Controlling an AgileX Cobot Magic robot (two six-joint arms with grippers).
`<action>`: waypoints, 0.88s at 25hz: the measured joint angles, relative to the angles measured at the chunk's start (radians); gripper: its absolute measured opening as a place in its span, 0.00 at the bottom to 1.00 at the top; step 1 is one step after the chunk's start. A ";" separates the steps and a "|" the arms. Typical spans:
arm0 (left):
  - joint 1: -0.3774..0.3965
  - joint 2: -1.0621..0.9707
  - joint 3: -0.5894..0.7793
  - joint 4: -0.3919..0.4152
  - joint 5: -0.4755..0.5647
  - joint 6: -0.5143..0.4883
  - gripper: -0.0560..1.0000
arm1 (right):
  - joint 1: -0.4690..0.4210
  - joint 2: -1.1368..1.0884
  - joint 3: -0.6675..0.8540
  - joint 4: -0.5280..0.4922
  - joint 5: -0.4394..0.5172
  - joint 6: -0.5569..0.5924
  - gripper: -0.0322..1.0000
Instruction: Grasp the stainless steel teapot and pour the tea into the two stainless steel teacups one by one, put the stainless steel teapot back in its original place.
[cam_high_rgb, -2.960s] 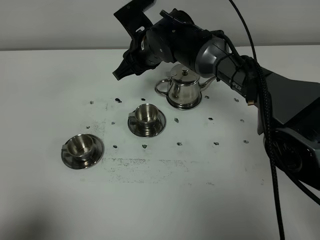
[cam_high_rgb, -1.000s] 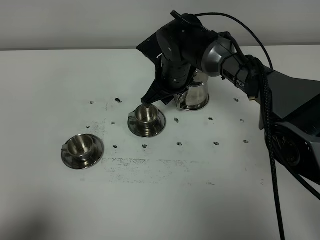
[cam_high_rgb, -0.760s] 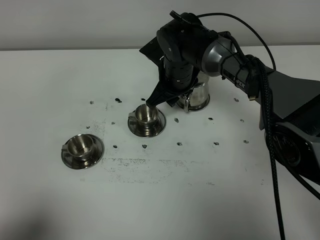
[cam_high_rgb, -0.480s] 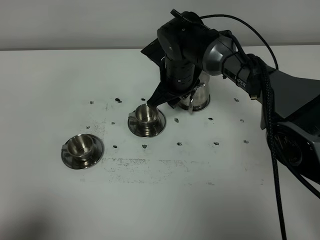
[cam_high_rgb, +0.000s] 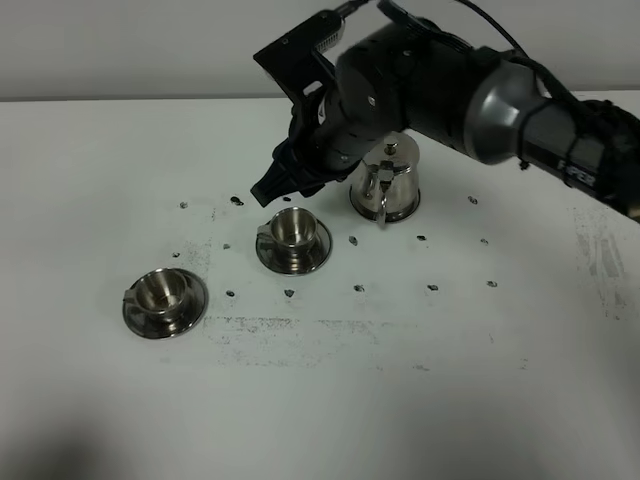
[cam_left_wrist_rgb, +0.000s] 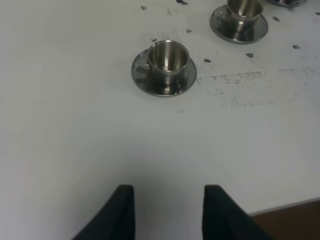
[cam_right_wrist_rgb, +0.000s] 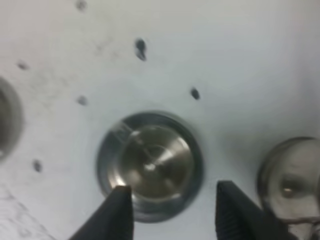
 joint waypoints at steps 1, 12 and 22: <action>0.000 0.000 0.000 0.000 0.000 0.000 0.36 | 0.002 -0.020 0.059 0.006 -0.051 0.014 0.39; 0.000 0.000 0.000 0.000 0.000 0.000 0.36 | -0.010 0.020 0.258 0.059 -0.368 0.107 0.39; 0.000 0.000 0.000 0.000 0.000 0.000 0.36 | -0.086 0.037 0.258 0.009 -0.325 0.171 0.39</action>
